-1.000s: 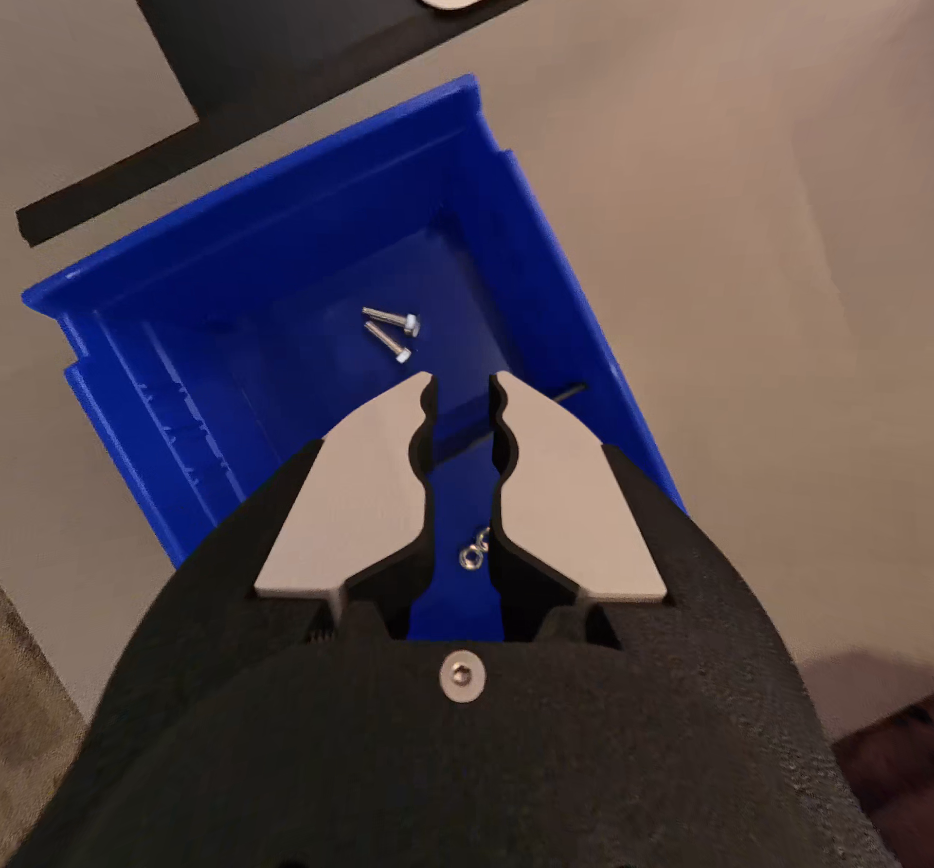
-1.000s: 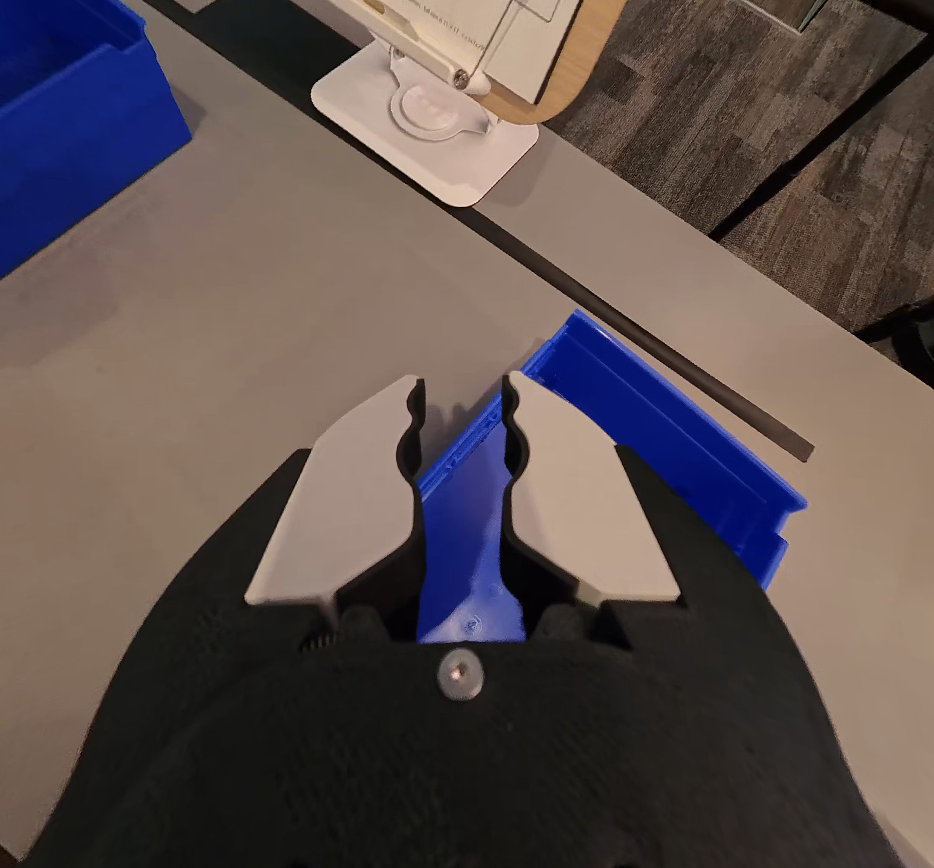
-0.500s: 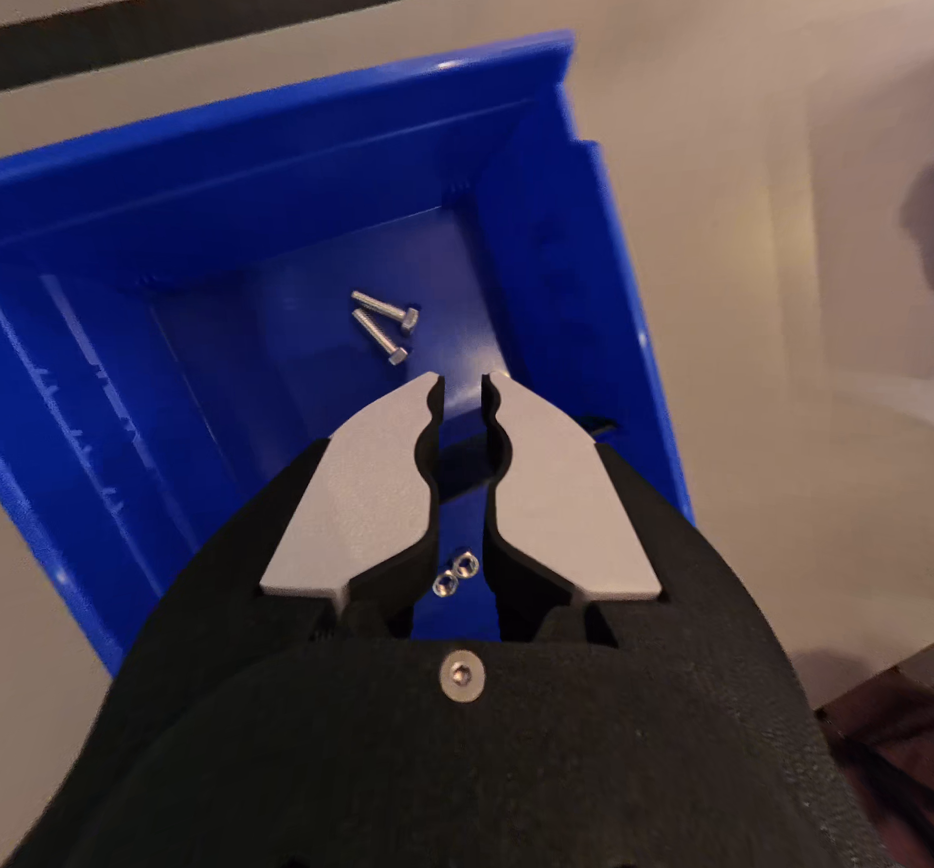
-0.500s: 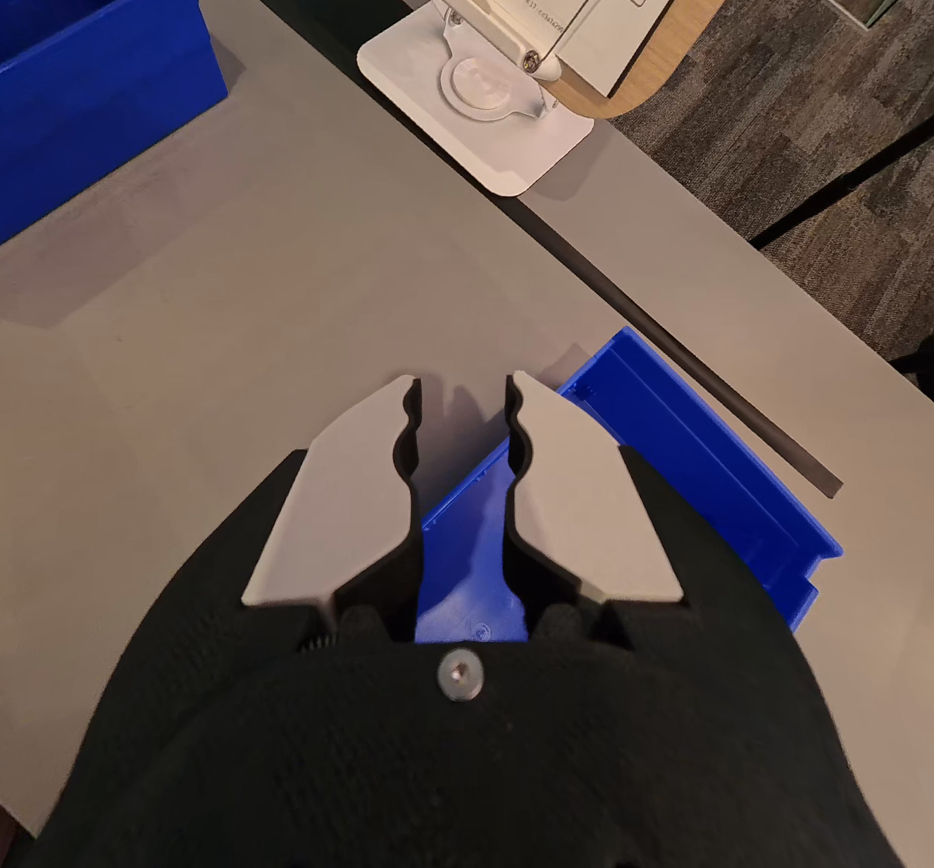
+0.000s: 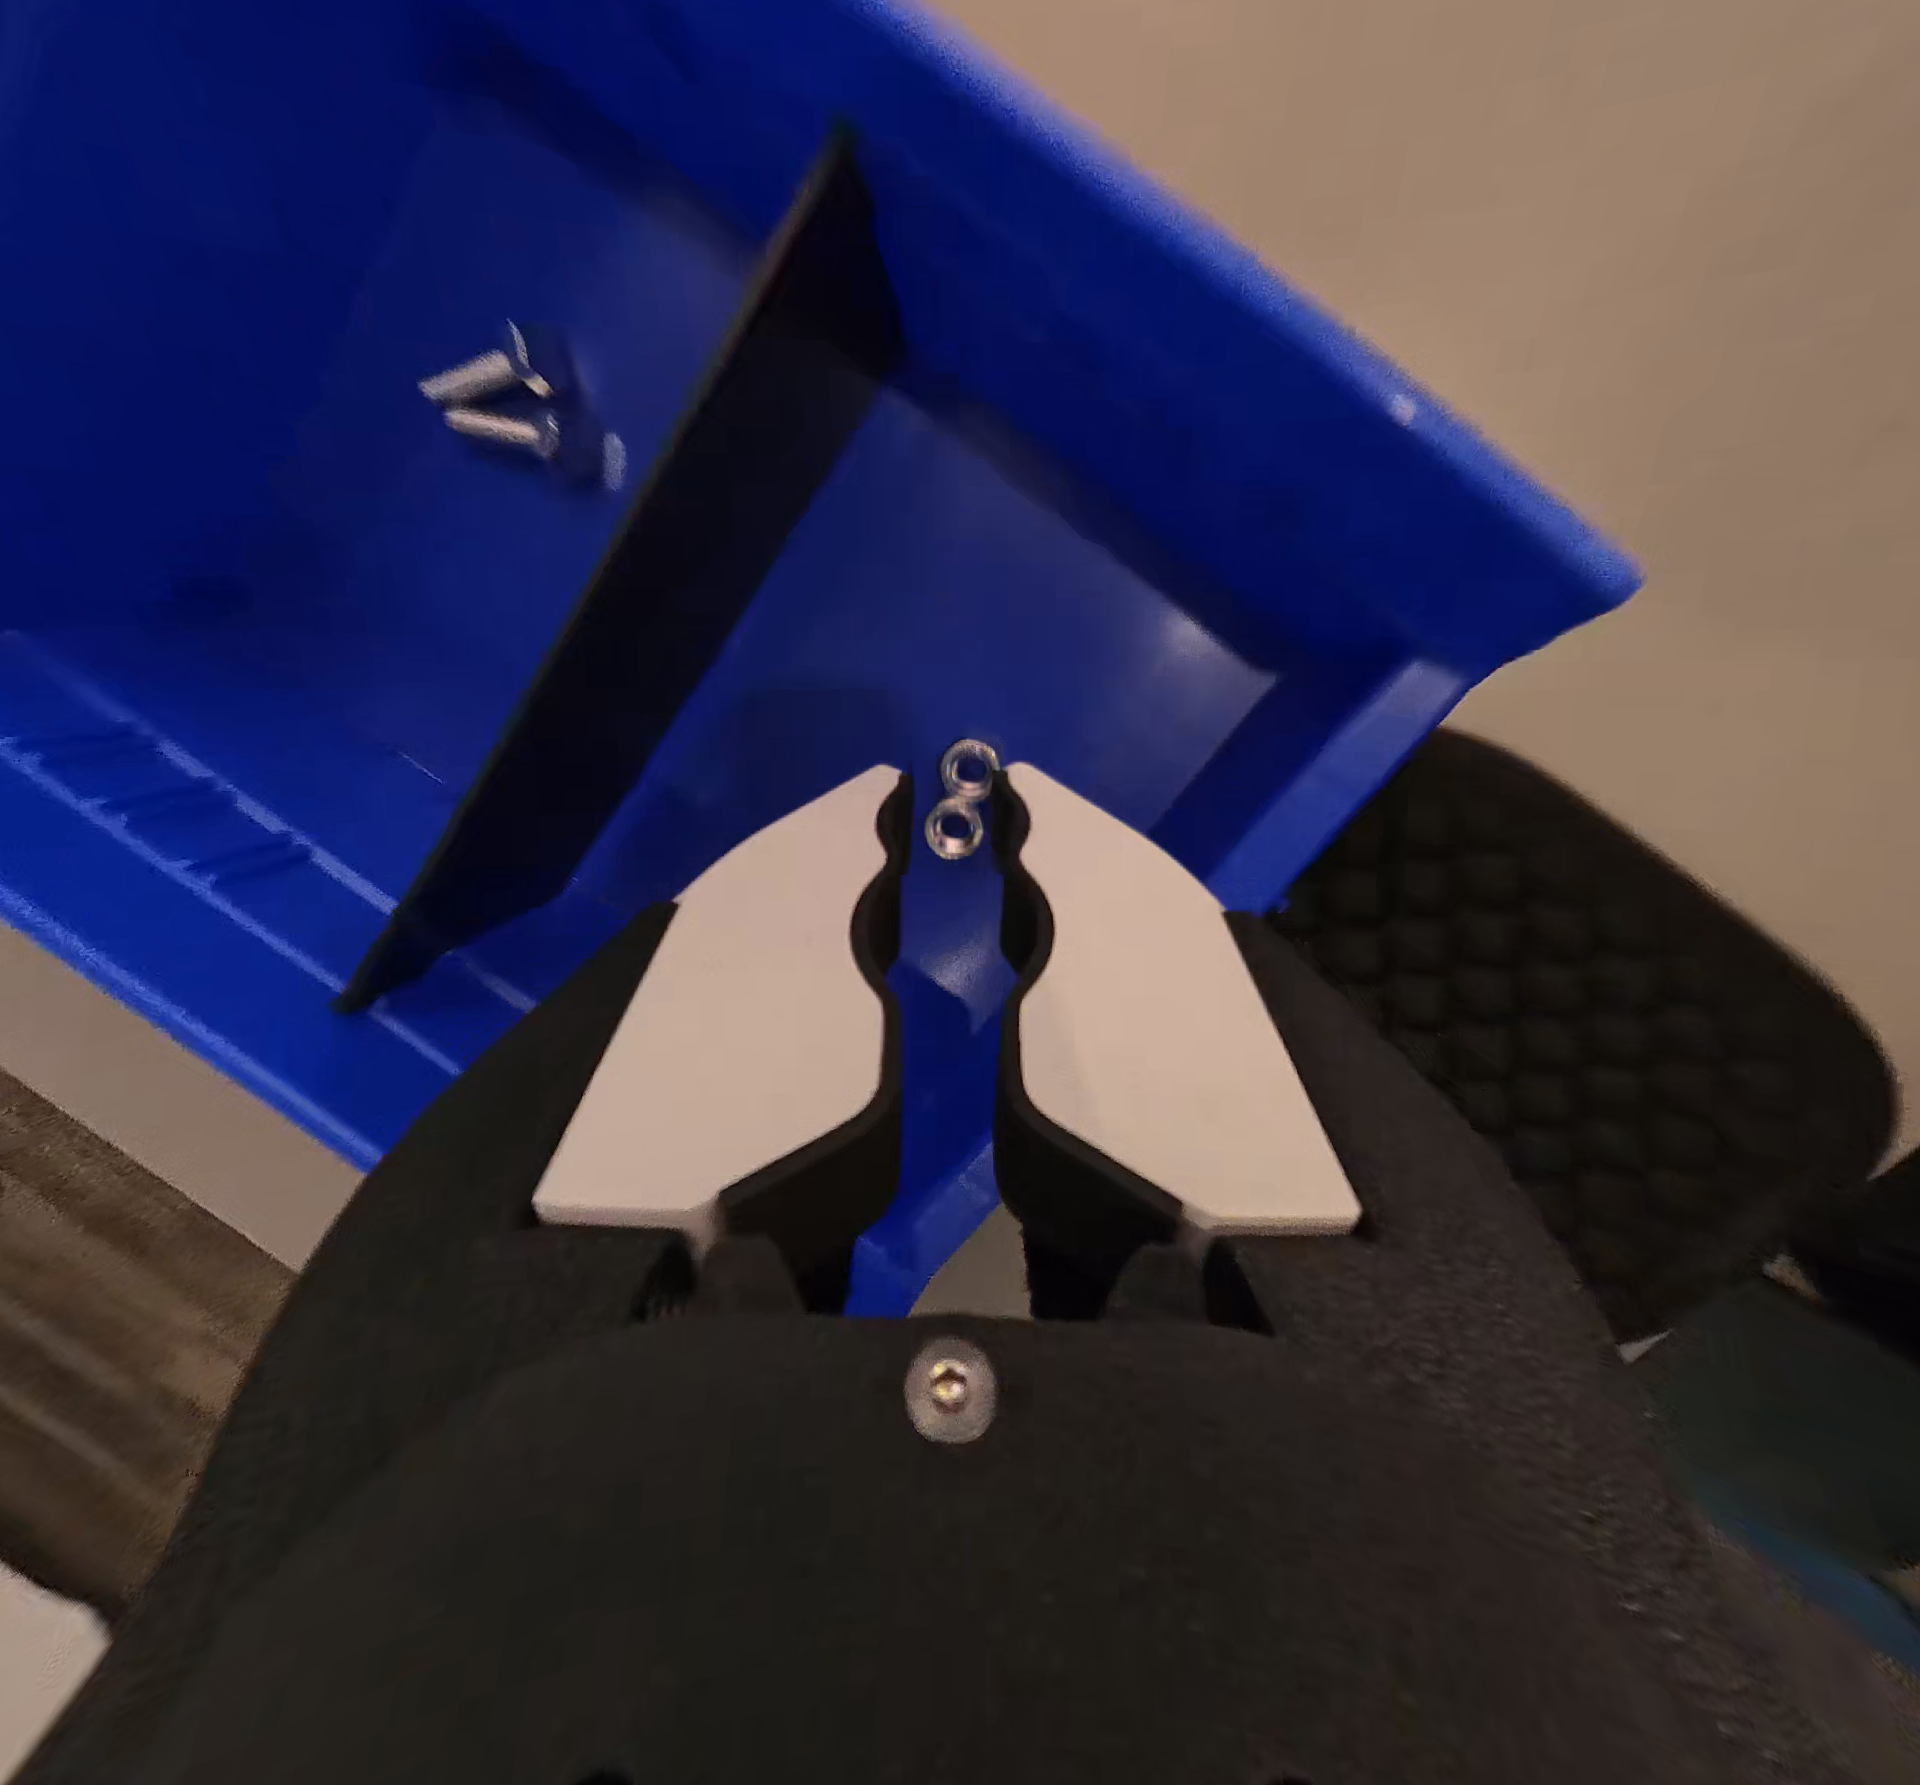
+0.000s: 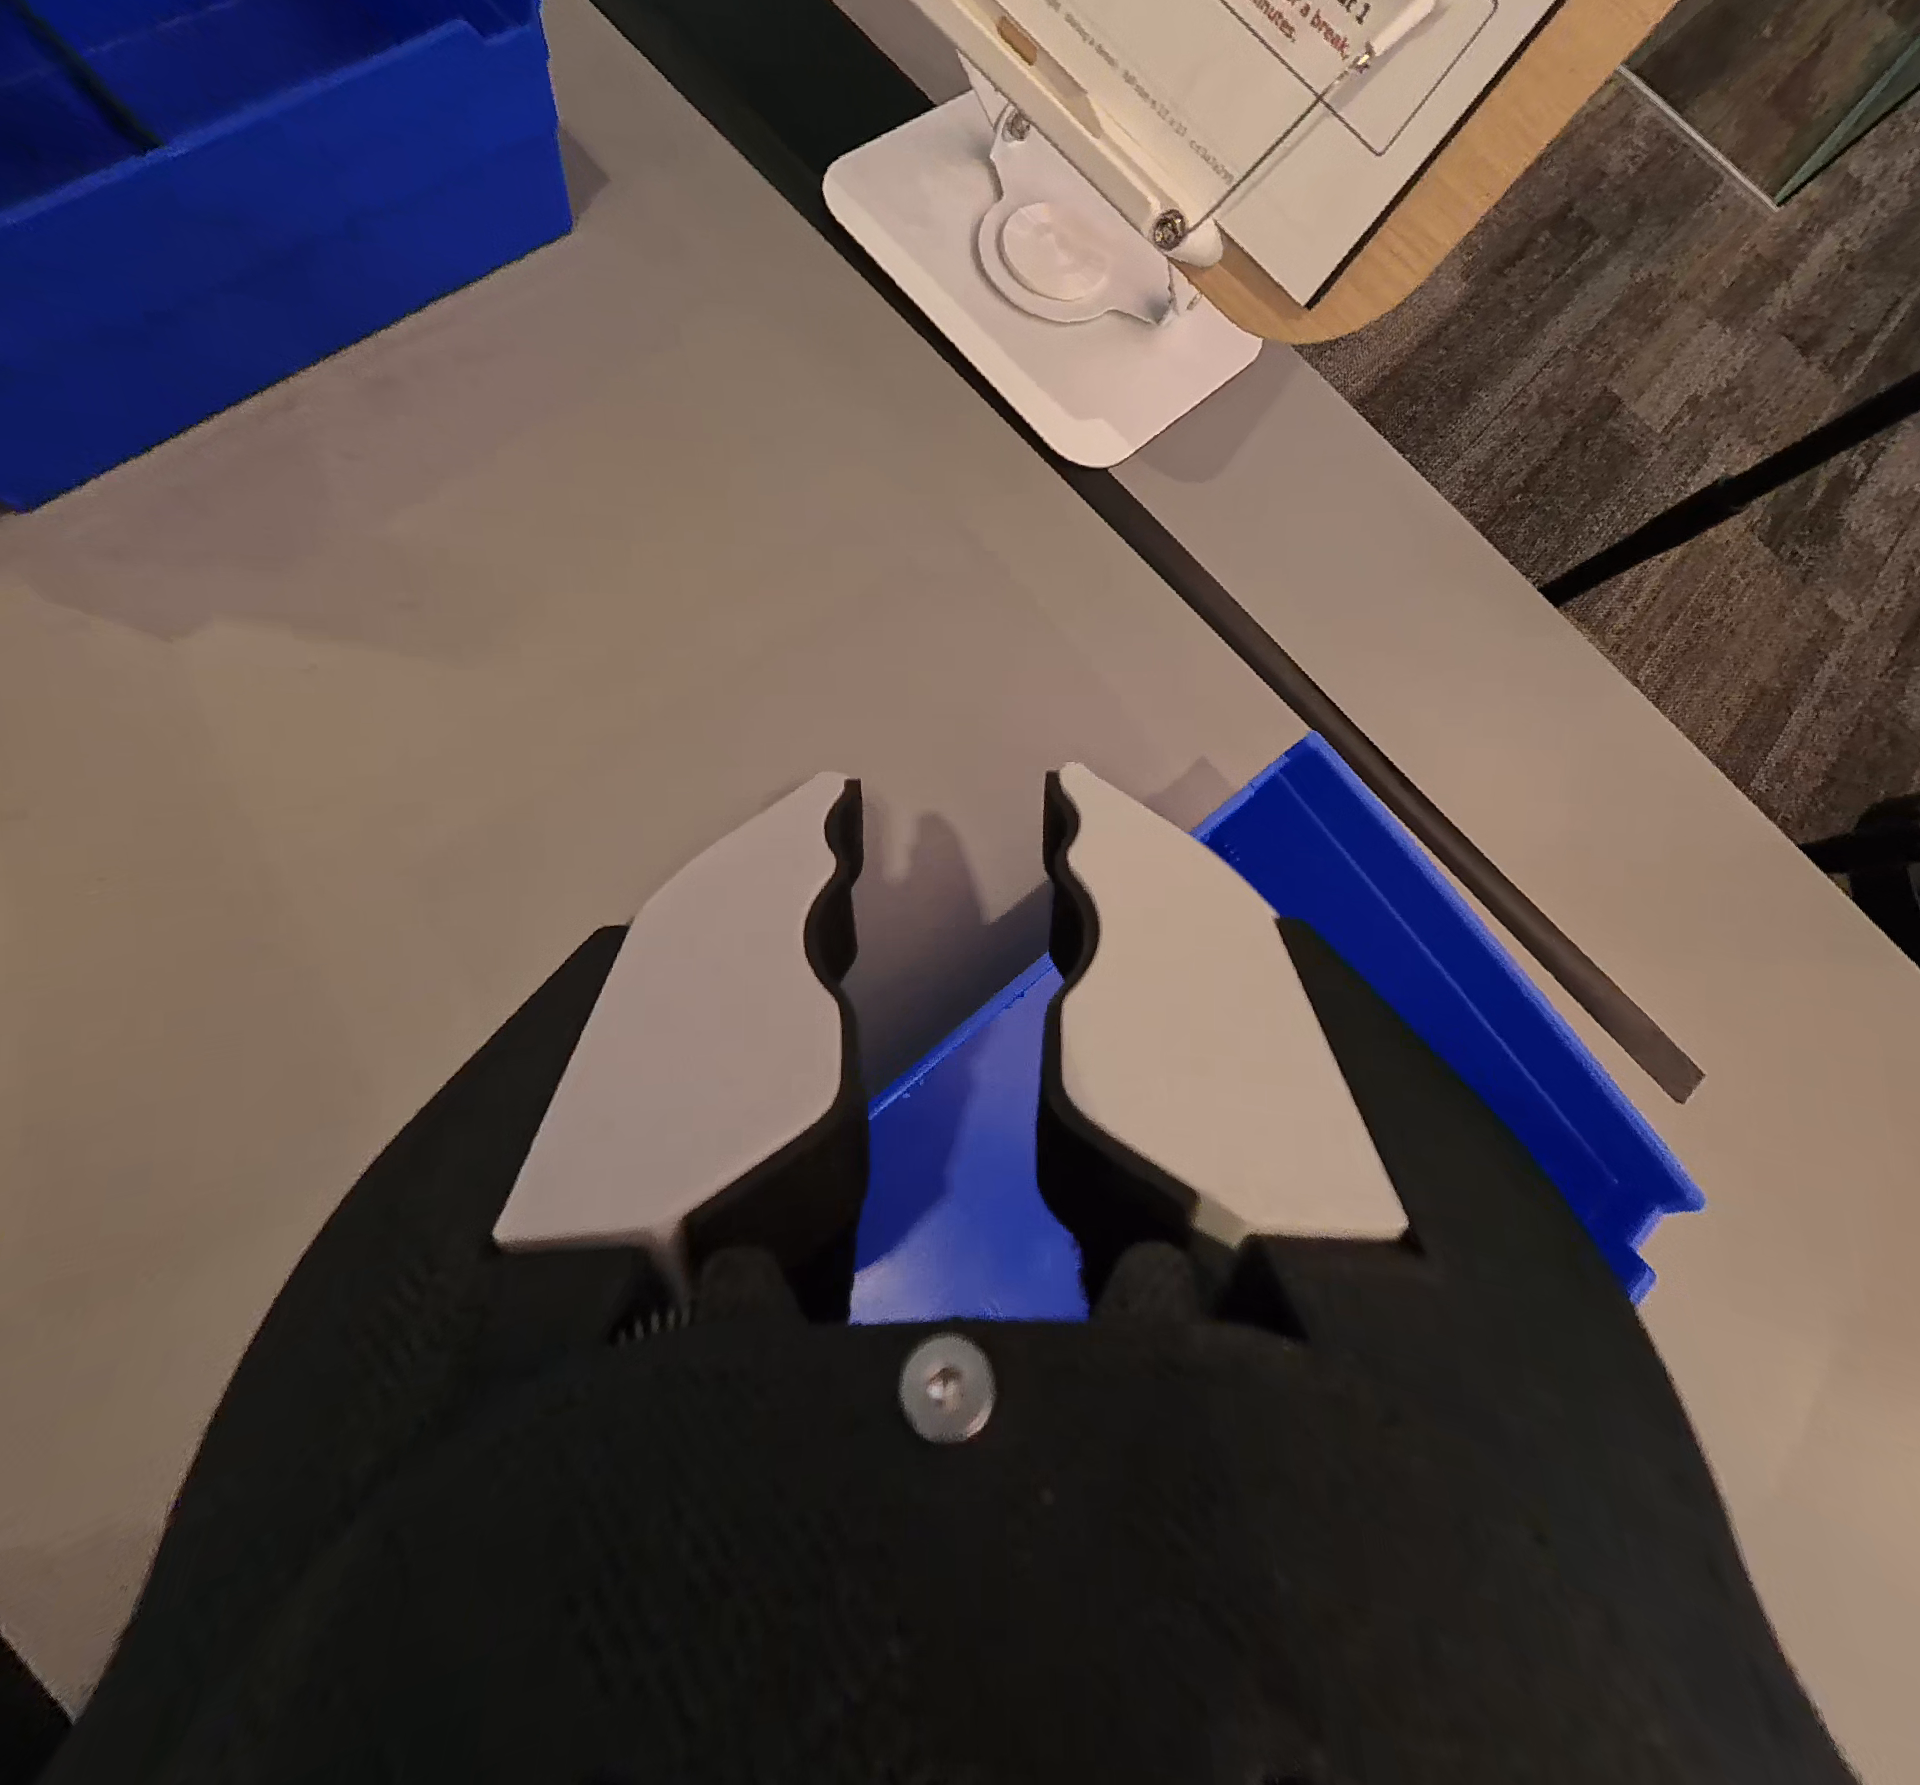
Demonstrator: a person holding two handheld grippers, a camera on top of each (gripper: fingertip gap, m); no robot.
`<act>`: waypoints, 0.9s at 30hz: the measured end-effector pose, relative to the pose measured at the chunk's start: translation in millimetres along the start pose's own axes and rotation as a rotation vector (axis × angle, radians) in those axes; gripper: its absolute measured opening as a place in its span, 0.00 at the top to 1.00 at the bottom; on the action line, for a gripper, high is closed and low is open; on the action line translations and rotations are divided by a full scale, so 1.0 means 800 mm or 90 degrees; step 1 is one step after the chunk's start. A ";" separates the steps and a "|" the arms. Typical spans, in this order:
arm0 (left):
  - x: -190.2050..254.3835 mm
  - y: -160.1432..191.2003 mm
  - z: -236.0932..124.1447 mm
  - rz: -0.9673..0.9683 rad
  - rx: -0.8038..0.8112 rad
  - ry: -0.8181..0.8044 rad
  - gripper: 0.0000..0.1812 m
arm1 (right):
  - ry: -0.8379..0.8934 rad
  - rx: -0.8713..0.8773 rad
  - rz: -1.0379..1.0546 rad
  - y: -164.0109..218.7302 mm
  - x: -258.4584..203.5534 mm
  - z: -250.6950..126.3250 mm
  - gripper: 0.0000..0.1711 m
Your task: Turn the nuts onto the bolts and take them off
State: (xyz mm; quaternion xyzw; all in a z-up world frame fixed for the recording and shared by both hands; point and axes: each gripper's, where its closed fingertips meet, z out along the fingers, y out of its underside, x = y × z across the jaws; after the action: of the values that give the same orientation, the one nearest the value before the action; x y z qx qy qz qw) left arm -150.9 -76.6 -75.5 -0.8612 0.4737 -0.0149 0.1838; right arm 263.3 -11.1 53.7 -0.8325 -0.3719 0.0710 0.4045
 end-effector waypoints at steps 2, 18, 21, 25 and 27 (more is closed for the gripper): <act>0.006 0.020 0.021 0.003 -0.048 0.022 0.88 | 0.000 0.000 -0.003 -0.001 -0.001 0.000 0.80; -0.007 0.063 0.068 -0.082 -0.161 0.032 0.84 | 0.003 -0.038 -0.028 0.006 -0.006 0.014 0.79; -0.005 0.064 0.073 -0.066 -0.191 0.033 0.86 | 0.003 -0.048 -0.033 0.009 -0.008 0.015 0.78; -0.005 0.068 0.081 -0.053 -0.222 0.036 0.87 | 0.004 -0.054 -0.038 0.011 -0.007 0.016 0.78; -0.001 0.067 0.084 -0.053 -0.222 0.050 0.89 | 0.002 -0.055 -0.039 0.012 -0.008 0.016 0.78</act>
State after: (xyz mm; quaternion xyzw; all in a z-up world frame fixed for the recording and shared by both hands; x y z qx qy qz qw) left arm -181.3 -81.4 -155.6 -0.8976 0.4399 0.0265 0.0125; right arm 258.7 -11.1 37.4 -0.8378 -0.3991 0.0411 0.3704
